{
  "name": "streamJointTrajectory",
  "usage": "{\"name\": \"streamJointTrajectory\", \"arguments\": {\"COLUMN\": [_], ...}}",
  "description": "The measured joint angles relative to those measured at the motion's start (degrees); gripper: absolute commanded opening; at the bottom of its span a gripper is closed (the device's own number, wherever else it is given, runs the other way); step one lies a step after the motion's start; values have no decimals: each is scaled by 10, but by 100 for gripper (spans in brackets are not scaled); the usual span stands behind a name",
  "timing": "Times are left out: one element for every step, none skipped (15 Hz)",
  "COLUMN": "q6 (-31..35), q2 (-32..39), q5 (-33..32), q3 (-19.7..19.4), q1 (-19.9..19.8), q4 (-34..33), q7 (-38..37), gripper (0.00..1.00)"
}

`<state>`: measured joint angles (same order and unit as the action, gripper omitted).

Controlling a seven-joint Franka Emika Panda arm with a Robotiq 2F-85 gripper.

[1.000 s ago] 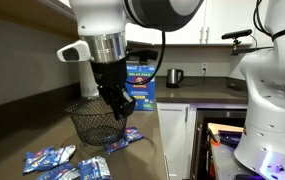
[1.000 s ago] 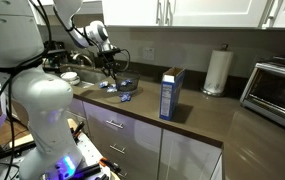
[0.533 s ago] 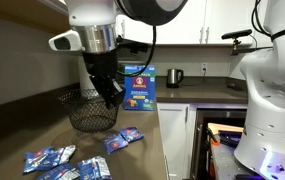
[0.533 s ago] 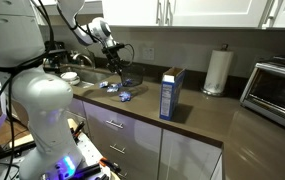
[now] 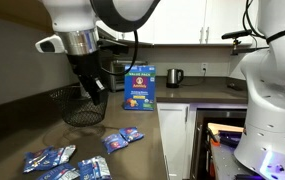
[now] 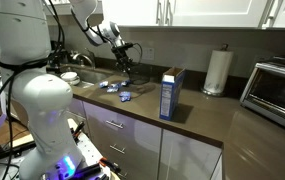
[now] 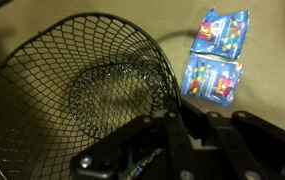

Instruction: Move the black basket to the right

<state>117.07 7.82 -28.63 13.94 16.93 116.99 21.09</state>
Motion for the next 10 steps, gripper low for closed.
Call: {"name": "streamJointTrajectory", "arguments": {"q6": [0, 0, 0, 0, 0, 0, 0, 0, 0, 0], "q2": [9, 18, 25, 32, 37, 42, 46, 50, 54, 57], "q5": [-2, -4, -7, -12, -14, -15, -16, -16, -16, -16], "q3": [-2, -4, -5, -7, -8, -10, -11, -12, -13, -15], "q1": [-1, -2, -2, -2, -2, -2, -2, -2, -2, -2], "q4": [-9, -16, -23, -28, -32, -36, -39, -42, -44, -47], "q7": [1, 1, 1, 1, 1, 1, 1, 1, 1, 1], "gripper": [3, 3, 3, 3, 4, 3, 3, 3, 3, 3]}}
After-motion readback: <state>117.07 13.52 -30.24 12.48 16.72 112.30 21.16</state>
